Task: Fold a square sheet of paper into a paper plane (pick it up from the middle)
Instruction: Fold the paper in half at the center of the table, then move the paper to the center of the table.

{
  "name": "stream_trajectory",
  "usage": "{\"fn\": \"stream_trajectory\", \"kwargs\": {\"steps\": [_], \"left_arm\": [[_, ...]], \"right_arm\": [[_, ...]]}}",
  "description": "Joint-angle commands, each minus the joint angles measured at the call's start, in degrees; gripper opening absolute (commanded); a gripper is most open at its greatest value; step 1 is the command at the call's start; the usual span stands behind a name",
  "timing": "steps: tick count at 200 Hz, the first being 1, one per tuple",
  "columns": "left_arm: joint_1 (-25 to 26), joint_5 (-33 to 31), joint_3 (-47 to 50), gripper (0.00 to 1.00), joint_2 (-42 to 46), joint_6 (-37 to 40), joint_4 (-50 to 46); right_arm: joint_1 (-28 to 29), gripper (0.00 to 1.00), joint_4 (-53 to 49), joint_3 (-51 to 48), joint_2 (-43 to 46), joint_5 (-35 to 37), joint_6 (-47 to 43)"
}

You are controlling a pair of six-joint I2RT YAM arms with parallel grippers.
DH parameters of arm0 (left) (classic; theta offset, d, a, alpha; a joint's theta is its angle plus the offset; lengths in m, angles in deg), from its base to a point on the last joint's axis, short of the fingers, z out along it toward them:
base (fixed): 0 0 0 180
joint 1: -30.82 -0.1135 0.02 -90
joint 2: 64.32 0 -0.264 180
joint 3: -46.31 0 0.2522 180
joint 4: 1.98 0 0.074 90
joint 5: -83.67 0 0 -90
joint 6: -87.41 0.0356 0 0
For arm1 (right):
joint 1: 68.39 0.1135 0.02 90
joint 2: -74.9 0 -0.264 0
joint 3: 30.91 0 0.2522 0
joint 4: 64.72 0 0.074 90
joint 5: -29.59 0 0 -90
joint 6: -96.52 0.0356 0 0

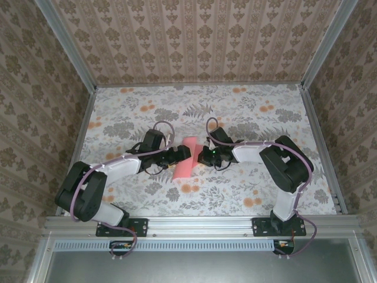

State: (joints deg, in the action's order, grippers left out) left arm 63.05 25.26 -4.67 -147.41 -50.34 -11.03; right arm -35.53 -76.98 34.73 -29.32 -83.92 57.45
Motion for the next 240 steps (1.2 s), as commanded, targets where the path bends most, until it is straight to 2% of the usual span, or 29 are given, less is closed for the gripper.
{"fn": "stream_trajectory", "kwargs": {"steps": [1, 21, 46, 84, 116, 155, 197, 240], "left_arm": [[0.4, 4.3, 0.0, 0.93, -0.2, -0.6, 4.3], [0.3, 3.2, -0.4, 0.93, 0.2, -0.3, 3.2], [-0.3, -2.1, -0.3, 0.90, 2.2, 0.0, -0.9], [-5.7, -7.1, 4.1, 0.76, 7.5, -3.6, -3.5], [-13.8, -8.5, 7.6, 0.64, 12.3, -5.1, -7.9], [-19.8, -9.9, 9.4, 0.60, 16.5, -4.4, -15.4], [-22.2, -10.0, 10.7, 0.60, 17.7, -3.9, -17.5], [-22.2, -9.1, 10.9, 0.59, 17.1, -3.8, -16.9]], "right_arm": [[-0.9, 0.05, -0.6, -1.6, 4.1, 1.8, -1.2], [-2.0, 0.06, -1.5, -4.5, 7.8, 6.1, -0.3], [-3.2, 0.06, -4.6, -6.4, 13.5, 11.1, -1.2], [0.1, 0.05, -9.2, -1.7, 16.2, 10.9, -6.3], [7.8, 0.00, -10.7, 6.1, 9.5, 8.8, -7.0], [15.0, 0.00, -8.0, 14.3, -1.6, 2.8, -4.8], [17.9, 0.00, -8.2, 20.5, -10.9, -1.7, -3.3], [17.5, 0.00, -8.6, 18.9, -13.1, -1.2, -3.8]]}}
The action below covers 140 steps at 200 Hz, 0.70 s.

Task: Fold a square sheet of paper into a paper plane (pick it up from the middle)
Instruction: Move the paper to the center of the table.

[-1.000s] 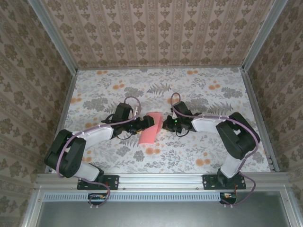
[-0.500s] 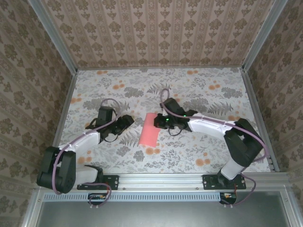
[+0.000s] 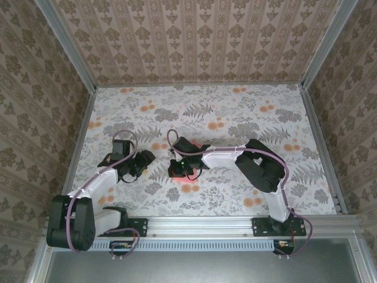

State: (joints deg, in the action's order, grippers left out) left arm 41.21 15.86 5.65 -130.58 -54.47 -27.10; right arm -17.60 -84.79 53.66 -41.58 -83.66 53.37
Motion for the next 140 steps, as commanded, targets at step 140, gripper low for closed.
{"fn": "stream_trajectory", "kwargs": {"steps": [140], "left_arm": [[10.6, 2.9, -3.3, 0.54, -5.1, 0.0, 9.7]], "right_arm": [[-5.5, 0.04, 9.6, -14.5, 15.0, -5.6, 3.1]]}}
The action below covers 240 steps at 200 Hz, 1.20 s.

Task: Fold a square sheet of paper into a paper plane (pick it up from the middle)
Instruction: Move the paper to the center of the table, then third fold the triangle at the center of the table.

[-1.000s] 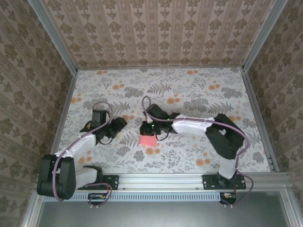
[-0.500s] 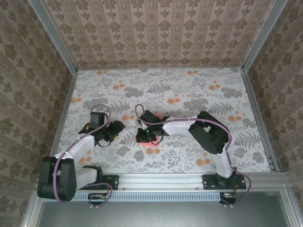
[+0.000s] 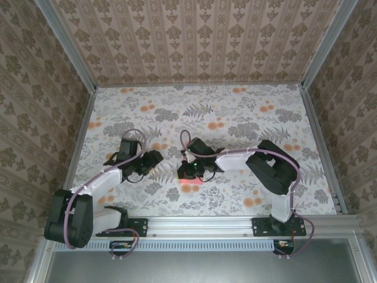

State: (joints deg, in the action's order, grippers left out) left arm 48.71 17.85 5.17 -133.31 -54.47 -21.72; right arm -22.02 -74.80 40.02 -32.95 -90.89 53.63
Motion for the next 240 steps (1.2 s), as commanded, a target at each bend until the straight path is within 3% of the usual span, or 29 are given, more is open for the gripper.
{"fn": "stream_trajectory", "kwargs": {"steps": [1, 65, 119, 177, 240], "left_arm": [[3.2, 1.0, -2.9, 0.54, -2.5, 0.1, 4.4], [13.4, 4.0, -10.0, 0.27, -14.0, 0.6, 11.4], [15.8, 3.6, -17.3, 0.14, -25.1, 1.5, 9.2], [15.8, 2.1, -18.8, 0.10, -32.0, 1.5, 6.4], [15.8, -5.5, -12.7, 0.08, -29.8, -4.5, 5.3]], "right_arm": [[-1.2, 0.04, -0.4, -1.0, 6.4, 1.7, 3.0], [-9.1, 0.32, -3.1, -13.5, 17.6, 6.3, 7.0], [-12.0, 0.47, -5.5, -16.5, 20.2, 8.8, 8.6], [-12.3, 0.49, -6.2, -16.7, 19.6, 9.4, 9.3], [-11.9, 0.47, -6.3, -17.3, 19.3, 7.0, 10.8]]}}
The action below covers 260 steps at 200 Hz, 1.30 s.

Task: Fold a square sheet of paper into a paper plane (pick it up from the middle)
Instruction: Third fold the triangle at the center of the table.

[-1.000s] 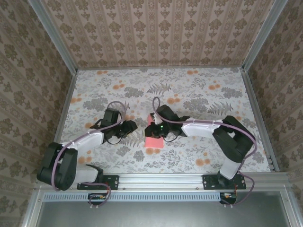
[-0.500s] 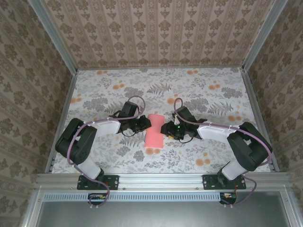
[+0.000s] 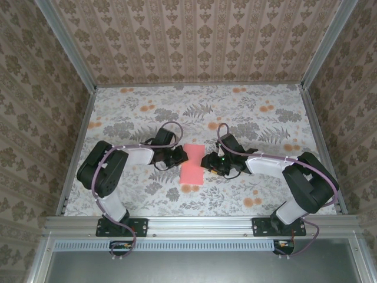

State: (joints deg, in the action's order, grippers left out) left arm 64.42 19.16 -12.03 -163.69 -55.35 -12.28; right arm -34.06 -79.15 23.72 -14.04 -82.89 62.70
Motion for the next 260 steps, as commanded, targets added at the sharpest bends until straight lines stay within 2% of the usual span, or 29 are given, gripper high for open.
{"fn": "stream_trajectory", "kwargs": {"steps": [1, 38, 67, 191, 260], "left_arm": [[0.1, -6.9, 4.6, 0.08, 0.7, -3.7, -4.0], [0.3, -10.9, 9.2, 0.07, 5.2, -8.5, -2.8], [0.5, -12.6, 10.3, 0.07, 8.1, -9.4, -4.3], [0.8, -11.4, 10.4, 0.07, 6.5, -9.8, -4.0], [0.8, -11.3, 10.7, 0.07, 6.4, -9.9, -3.9]], "right_arm": [[0.2, 0.47, -1.9, -1.1, 0.4, -1.1, 1.8], [3.2, 0.45, -2.8, -0.8, -0.5, -2.1, 3.2], [5.1, 0.41, -3.1, -0.6, -1.7, -1.7, 3.7], [9.4, 0.31, -1.5, 3.4, -8.3, -3.5, 2.6], [9.8, 0.32, -0.3, 5.2, -9.3, -3.0, 2.4]]}}
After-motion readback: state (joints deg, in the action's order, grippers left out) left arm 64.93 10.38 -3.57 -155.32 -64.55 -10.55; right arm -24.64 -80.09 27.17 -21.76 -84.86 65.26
